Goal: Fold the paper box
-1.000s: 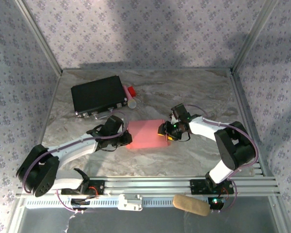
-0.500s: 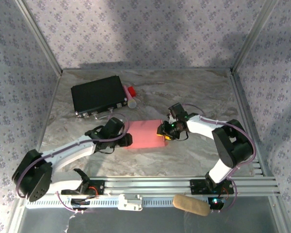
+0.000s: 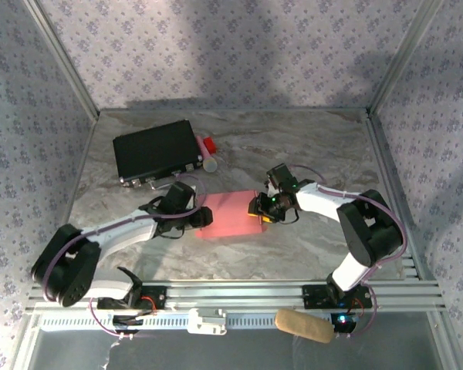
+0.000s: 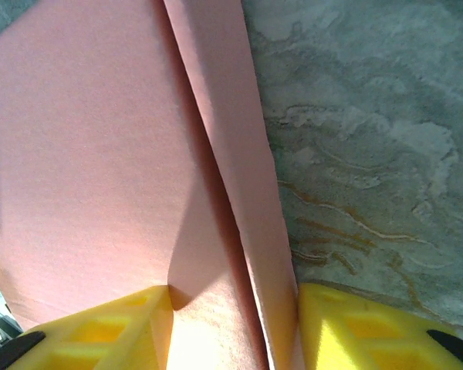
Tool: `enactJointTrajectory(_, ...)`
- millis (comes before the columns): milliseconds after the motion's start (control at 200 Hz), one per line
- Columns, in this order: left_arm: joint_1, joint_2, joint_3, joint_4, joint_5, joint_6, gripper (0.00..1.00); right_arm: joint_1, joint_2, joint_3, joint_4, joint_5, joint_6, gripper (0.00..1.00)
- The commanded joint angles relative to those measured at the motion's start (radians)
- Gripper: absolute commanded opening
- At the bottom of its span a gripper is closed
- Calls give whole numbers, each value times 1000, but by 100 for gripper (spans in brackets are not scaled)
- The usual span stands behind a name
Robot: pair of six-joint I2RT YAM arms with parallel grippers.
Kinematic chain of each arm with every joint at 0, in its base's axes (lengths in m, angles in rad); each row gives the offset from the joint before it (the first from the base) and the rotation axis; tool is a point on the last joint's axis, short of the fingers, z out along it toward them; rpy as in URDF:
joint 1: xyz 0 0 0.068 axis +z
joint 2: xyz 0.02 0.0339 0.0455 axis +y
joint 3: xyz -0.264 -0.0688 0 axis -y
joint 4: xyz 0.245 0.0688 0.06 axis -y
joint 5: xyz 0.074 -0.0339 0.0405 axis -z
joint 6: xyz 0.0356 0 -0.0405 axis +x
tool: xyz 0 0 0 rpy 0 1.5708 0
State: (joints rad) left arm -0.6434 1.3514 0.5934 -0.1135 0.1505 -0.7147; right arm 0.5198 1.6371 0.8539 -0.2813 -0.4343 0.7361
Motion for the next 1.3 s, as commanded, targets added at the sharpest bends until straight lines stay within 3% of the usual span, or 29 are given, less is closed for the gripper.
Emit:
enactJointTrajectory(0, 9, 46, -30, 91, 29, 4, 50, 4, -30, 1, -50, 10, -49, 50)
enactJointTrajectory(160, 11, 45, -86, 143, 0, -20, 41, -30, -80, -27, -36, -44, -100, 56)
enactJointTrajectory(355, 22, 18, -137, 178, 5, -30, 29, -103, -103, -108, 73, -170, -151, 57)
enactJointTrajectory(660, 119, -27, -253, 334, 171, -48, 0, -161, -78, -233, 311, -338, -129, 61)
enactJointTrajectory(994, 241, 96, -315, 492, 316, -89, 0, -158, -6, -259, 455, -412, -65, 63)
enactJointTrajectory(1294, 271, 151, -312, 515, 350, -83, 0, -117, 71, -248, 633, -456, 55, 60)
